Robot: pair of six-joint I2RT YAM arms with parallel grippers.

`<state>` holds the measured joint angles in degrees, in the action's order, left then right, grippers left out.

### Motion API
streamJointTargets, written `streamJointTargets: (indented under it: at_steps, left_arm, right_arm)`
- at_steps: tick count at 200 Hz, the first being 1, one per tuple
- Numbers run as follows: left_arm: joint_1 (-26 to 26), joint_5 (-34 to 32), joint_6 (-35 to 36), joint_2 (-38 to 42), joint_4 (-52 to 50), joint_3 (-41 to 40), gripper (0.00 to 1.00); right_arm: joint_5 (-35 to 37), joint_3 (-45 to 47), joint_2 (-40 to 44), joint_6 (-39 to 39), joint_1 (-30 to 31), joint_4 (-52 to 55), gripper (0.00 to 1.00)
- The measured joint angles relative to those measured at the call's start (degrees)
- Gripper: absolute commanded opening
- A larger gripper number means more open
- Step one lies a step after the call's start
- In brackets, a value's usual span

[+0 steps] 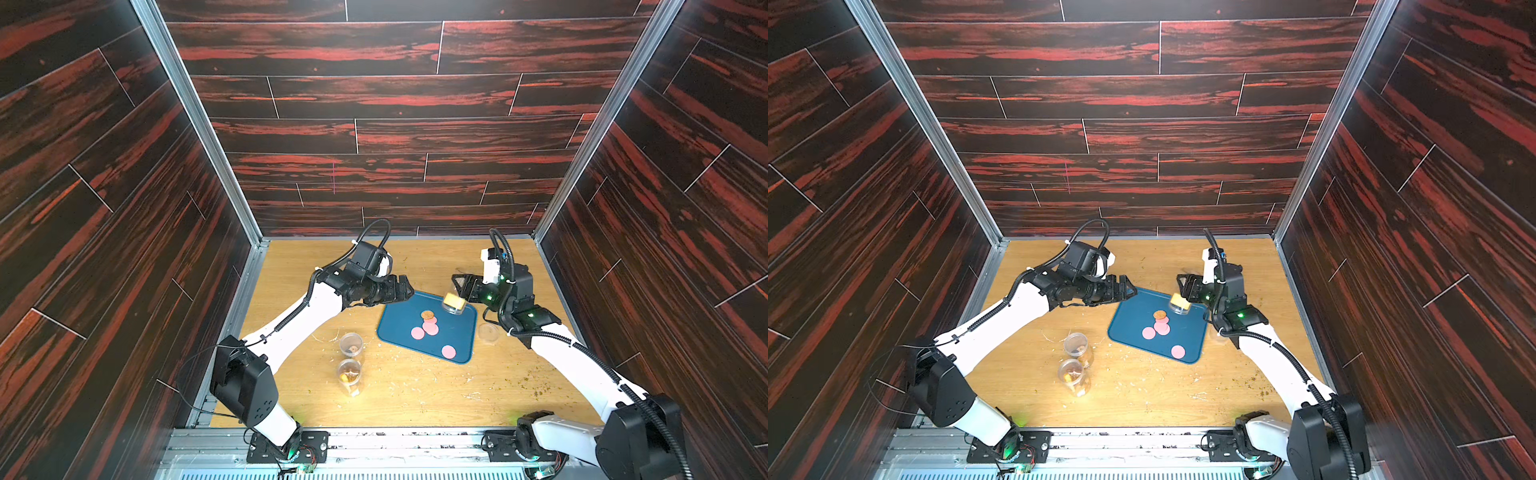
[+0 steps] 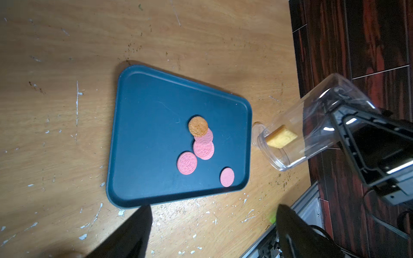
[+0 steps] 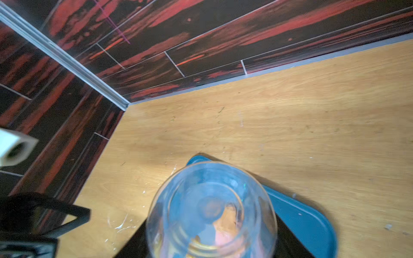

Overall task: Pour the cookies out of the jar
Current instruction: Pour the cookies in the jar onto the tray.

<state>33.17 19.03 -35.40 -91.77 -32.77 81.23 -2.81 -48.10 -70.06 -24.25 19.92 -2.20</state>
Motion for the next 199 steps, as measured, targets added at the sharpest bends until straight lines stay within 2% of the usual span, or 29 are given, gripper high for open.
streamJointTargets:
  at_steps: [26,40,87,131,151,167,199]
  left_arm:
    - [0.0,0.0,0.0,0.0,0.0,-0.6,0.90]
    - [0.0,0.0,0.0,0.0,-0.2,-1.0,0.90]
    - [0.0,0.4,0.4,-0.2,-1.9,-1.3,0.90]
    - [0.0,1.1,0.6,-1.9,-2.5,-1.2,0.90]
    - [0.0,1.3,0.6,-2.6,-2.5,-1.2,0.90]
    - [0.0,1.4,0.6,-2.7,-2.3,-1.2,0.90]
    - [0.0,1.4,0.7,-2.7,-1.6,-1.2,0.90]
  right_arm:
    - [8.8,5.1,2.7,7.0,9.1,-4.7,0.57]
    - [10.9,8.7,4.4,11.1,13.0,-9.6,0.57]
    - [17.0,15.5,2.4,18.4,15.1,-21.3,0.56]
    - [18.0,14.9,1.0,20.8,16.1,-21.8,0.57]
    - [15.9,12.4,0.9,19.4,14.6,-21.4,0.57]
    - [11.6,10.1,0.6,15.1,10.8,-19.2,0.56]
    - [-4.0,2.3,-3.7,0.7,-1.5,-9.6,0.56]
